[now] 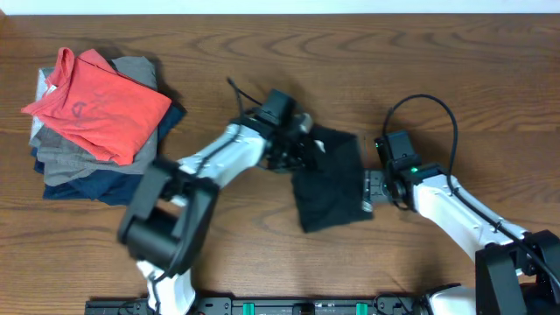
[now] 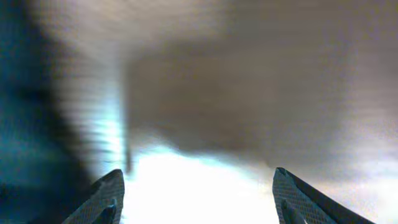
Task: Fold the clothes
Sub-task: 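Grasp the folded black shirt with the left gripper and lift it, then place the black shirt on top of the clothes stack with the left gripper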
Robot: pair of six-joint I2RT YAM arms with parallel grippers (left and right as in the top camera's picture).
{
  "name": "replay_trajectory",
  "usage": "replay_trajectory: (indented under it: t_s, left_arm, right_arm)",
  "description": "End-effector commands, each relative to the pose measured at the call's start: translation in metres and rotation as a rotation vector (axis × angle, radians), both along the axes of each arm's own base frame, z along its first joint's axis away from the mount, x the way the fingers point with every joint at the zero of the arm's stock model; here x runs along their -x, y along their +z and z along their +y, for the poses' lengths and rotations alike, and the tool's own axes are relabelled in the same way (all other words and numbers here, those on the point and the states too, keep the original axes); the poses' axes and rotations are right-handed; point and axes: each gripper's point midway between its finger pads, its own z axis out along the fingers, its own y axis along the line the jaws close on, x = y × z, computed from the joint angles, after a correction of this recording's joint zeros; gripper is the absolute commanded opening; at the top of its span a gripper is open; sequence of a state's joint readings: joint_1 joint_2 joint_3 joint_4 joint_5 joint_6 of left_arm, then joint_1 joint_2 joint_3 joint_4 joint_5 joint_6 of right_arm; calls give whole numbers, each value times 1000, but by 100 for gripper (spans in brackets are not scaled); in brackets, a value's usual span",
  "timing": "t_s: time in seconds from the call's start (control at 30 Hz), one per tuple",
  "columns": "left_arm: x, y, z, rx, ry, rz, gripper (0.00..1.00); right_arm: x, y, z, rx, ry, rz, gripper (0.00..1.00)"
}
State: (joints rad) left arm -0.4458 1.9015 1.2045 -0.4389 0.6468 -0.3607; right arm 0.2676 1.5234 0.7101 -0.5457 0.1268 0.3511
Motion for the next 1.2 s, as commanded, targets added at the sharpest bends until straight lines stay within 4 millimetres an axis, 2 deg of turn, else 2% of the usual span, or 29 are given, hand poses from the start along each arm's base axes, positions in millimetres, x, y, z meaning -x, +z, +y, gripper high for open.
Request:
replay_trajectory:
  t_s: [0.0,0.17,0.33,0.47,0.63,0.7,0.77,0.8,0.87,0.97,1.07,1.17]
  left_arm:
    - [-54,64,65,-44,157,-239,6]
    - [-88,129,164,-62,416,-416,6]
    - [-108,170,258,-87,640,-563,6]
    - [-112,183,327,-123,790,-629,7]
    - [-106,194,393,-169,930,-687,8]
    - [-100,196,415,-190,979,-698,16]
    - [-93,196,434,-209,1023,-697,37]
    - [-90,196,441,-214,1038,-695,65]
    - [-84,194,451,-223,1065,-686,96]
    - [-75,188,461,-225,1101,-648,98]
    - [-70,181,460,-194,1146,-585,98]
    - [-77,183,439,-117,1103,-571,98]
  right_arm:
    - [2,-3,-23,48,-57,15,74]
    - [4,-3,-34,49,-95,27,75]
    - [5,-3,-35,50,-97,31,75]
    - [7,-4,-35,52,-97,42,75]
    - [8,-4,-35,53,-97,46,75]
    - [8,-4,-35,51,-96,46,75]
    - [8,-4,-33,43,-95,47,75]
    - [9,-4,-32,37,-94,48,75]
    - [9,-5,-31,27,-91,51,75]
    - [9,-5,-29,20,-90,52,76]
    - [9,-5,-29,16,-89,53,77]
    - [9,-5,-29,16,-90,51,77]
